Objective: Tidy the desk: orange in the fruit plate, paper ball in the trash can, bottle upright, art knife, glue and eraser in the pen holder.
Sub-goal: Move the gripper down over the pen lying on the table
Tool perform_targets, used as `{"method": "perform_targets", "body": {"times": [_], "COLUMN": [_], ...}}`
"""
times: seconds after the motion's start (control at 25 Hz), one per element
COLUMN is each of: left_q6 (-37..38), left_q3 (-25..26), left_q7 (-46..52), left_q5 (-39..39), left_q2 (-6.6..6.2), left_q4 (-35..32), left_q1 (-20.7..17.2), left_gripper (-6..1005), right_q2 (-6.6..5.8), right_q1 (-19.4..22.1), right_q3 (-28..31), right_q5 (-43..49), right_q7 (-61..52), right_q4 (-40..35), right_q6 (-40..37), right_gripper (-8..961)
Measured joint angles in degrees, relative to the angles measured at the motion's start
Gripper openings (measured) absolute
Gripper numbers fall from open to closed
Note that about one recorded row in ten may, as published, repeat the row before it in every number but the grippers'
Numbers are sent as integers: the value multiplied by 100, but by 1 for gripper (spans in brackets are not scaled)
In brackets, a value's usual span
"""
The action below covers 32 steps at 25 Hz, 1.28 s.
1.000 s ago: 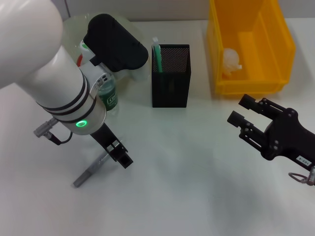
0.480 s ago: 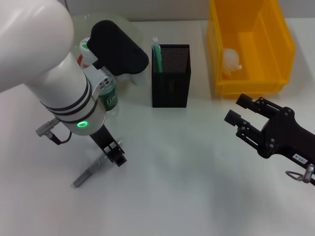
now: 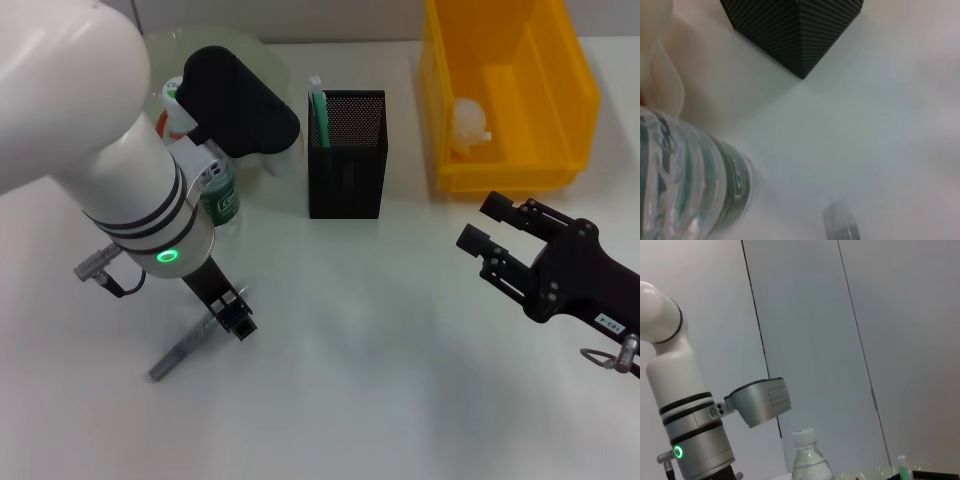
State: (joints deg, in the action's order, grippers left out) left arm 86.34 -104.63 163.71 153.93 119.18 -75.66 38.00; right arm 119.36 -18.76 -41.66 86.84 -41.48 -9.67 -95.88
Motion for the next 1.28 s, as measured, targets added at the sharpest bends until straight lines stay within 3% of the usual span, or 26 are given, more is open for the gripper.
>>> {"method": "perform_targets", "body": {"times": [0.4,1.16,1.28], "left_q6": [-74,-143,-131], "left_q3": [-56,-157,-157], "left_q7": [-13,-92,-93], "left_q5": [-4,15,14], "left_q2": [0,0,0], "left_q4": [240,213,253], "left_q1": [24,-8,12], "left_gripper": [451,441,316], "right_q2": [5,9,9], "right_q1": [24,40,46], "right_q3": [-14,-18,-18], "right_q5": [-1,32,34], "right_q7": [0,-11,-11], "right_q4": [14,62,68], "right_q6": [0,-53,-60], "right_gripper": [498,497,497]}}
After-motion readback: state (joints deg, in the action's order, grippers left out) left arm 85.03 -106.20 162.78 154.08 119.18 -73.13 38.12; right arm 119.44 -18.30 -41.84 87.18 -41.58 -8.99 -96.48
